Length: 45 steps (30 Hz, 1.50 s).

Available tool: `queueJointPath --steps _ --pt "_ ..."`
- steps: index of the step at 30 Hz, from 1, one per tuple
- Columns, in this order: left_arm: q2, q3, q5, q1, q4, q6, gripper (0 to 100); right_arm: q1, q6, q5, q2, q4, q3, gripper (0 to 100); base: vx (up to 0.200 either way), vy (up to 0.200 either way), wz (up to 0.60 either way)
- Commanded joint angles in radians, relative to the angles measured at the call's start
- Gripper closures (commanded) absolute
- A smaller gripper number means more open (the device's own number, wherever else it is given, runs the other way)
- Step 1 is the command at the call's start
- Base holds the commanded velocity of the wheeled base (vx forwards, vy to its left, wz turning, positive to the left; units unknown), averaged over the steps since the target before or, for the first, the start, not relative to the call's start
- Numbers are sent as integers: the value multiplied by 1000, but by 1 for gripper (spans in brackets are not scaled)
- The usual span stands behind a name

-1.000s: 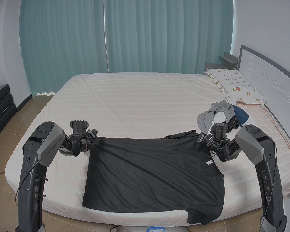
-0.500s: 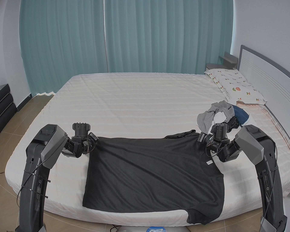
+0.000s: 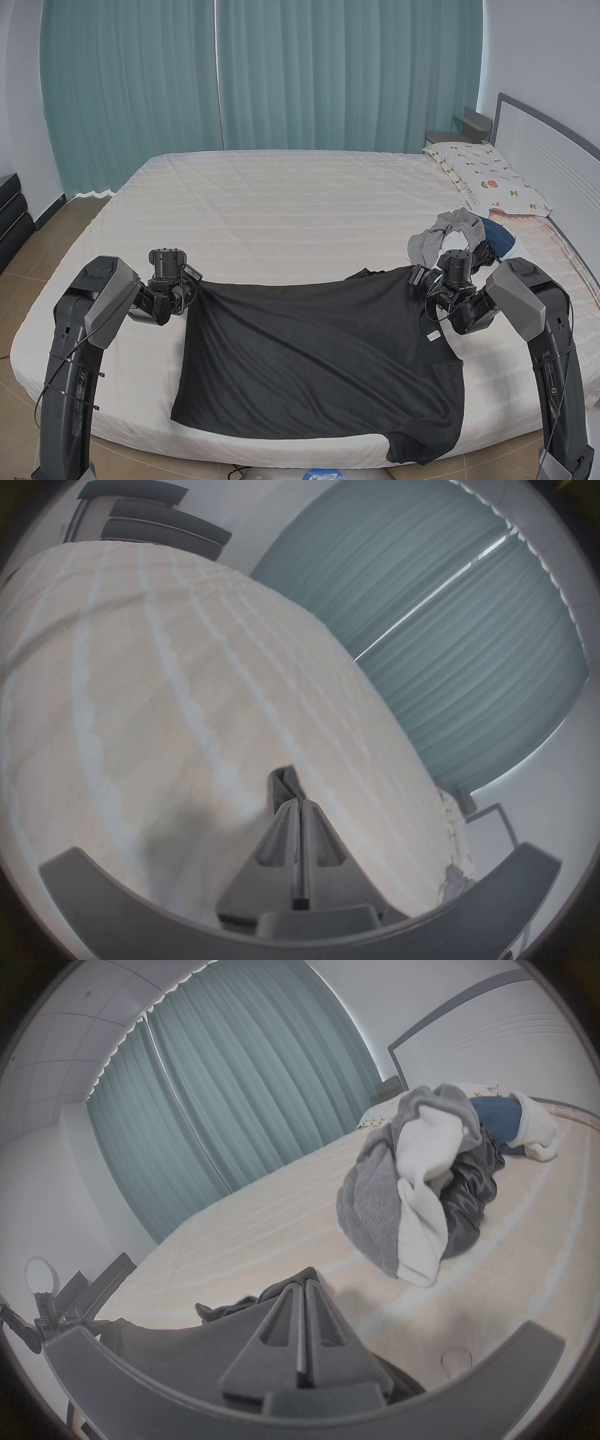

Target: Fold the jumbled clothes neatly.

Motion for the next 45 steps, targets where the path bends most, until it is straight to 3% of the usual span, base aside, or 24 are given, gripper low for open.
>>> queueJointPath --steps 1,24,28,45 --pt "-12 14 15 13 -74 -22 100 2 0 -18 6 -28 -18 100 0 0 0" --pt "-14 31 32 28 -93 -22 100 5 0 -84 42 -119 -87 100 0 0 0" --pt "-11 31 32 28 -88 -22 100 6 -5 -84 54 -48 -98 100 0 0 0" --pt "8 18 24 23 -73 15 100 14 -11 -97 164 -5 -210 100 0 0 0"
